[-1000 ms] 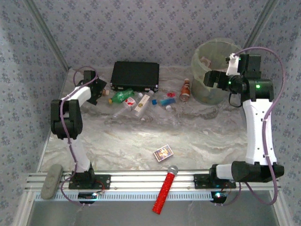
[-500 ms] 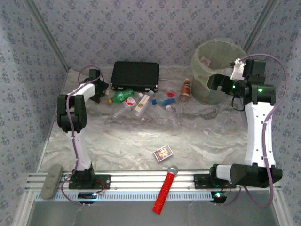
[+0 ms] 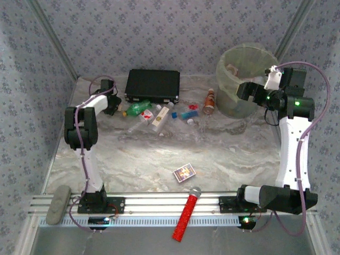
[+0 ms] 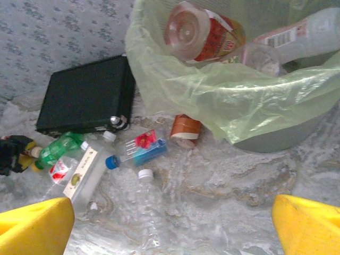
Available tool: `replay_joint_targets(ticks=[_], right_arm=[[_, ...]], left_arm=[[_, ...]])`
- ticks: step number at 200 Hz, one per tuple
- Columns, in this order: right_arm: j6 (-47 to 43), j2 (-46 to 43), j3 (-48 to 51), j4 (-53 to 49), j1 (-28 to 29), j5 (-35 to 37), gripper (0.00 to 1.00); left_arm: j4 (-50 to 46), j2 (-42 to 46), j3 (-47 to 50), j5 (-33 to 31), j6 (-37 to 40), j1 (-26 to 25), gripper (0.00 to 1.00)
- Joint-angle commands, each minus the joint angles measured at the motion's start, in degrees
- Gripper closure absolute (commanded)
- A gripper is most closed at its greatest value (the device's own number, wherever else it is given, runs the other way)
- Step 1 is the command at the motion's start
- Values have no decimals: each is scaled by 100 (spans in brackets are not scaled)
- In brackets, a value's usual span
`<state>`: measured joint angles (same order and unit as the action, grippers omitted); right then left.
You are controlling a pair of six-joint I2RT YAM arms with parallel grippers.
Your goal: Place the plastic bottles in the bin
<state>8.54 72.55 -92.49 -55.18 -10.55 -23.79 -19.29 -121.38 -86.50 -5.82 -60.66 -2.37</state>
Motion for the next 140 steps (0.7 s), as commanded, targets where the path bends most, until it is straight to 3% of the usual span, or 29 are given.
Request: replay_joint_targets(ticks=[1,27,70,90,114,140], right_arm=[[64,-110,-107,206,-15,-763,4],[235,-98,-240,384,127,-1329,4],[398,-26,-351,514,654,-1421,5],[505,92,-373,658,1120,-1331,6],[501,399,-444,882,1731,-1404,6],[685,847,-501,1381,2300,-1635,7]], left_arm=[[235,577,239,47,347,-9,56],[419,946,406,231,773,69,61],[738,1949,1065,586,1446,76,68],[1253,2635,1683,1189,1782,-7,73],[1873,3378,2351,2338,2000,-198,75],[2487,3953,2874,3391,2164,-633,79]])
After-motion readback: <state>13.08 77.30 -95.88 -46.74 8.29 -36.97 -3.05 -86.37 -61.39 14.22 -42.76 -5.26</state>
